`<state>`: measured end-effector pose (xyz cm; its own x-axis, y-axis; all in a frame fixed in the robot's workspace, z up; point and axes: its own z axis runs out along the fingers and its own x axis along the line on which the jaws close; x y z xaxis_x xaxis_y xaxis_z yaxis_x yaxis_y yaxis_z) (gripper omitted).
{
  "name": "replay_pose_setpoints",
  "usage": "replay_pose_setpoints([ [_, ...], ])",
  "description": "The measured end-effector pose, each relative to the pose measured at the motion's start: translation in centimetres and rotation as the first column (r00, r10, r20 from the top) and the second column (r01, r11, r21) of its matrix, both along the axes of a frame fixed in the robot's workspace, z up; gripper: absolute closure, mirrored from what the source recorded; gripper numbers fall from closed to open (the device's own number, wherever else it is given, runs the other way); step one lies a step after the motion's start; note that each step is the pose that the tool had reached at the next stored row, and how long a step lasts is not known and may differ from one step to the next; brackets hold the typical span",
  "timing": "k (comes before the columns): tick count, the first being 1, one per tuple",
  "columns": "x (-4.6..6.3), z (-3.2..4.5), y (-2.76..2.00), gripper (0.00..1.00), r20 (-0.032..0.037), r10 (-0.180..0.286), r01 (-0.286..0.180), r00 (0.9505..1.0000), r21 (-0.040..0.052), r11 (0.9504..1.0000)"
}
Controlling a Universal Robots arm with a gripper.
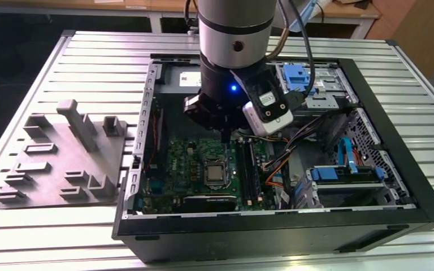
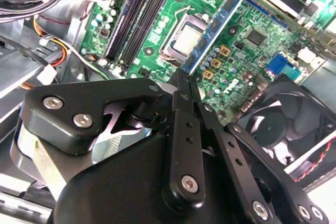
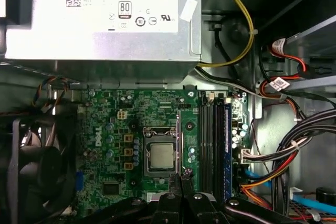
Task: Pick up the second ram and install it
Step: 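Insert the second ram into the second slot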
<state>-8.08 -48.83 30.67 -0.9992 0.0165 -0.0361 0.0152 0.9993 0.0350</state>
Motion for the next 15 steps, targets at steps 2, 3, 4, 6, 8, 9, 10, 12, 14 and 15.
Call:
replay_pose_setpoints([
  [2,0.3,0.0,-0.01,0.88,-0.0001,0.004,-0.004,1.0,0.0,1.0],
  [3,0.5,-0.01,-0.01,0.88,-0.0001,0.007,-0.007,1.0,0.0,1.0],
  [4,0.8,-0.03,-0.01,0.88,0.0,0.011,-0.011,0.9999,0.0001,0.9999],
  [6,1.3,-0.07,-0.01,0.88,-0.0001,0.019,-0.019,0.9998,0.0,0.9998],
  [8,1.8,-0.12,-0.01,0.88,0.0,0.029,-0.029,0.9996,0.0001,0.9996],
  [9,2.0,-0.14,-0.01,0.88,0.0,0.034,-0.034,0.9994,0.0001,0.9994],
  [10,2.2,-0.16,-0.01,0.88,0.0,0.039,-0.039,0.9992,0.0,0.9992],
  [12,2.7,-0.21,-0.01,0.88,-0.0001,0.049,-0.049,0.9988,0.0,0.9988],
  [14,3.1,-0.26,-0.01,0.88,-0.0001,0.056,-0.056,0.9984,0.0001,0.9984],
  [15,3.3,-0.29,-0.01,0.88,-0.0001,0.057,-0.057,0.9984,0.0002,0.9984],
])
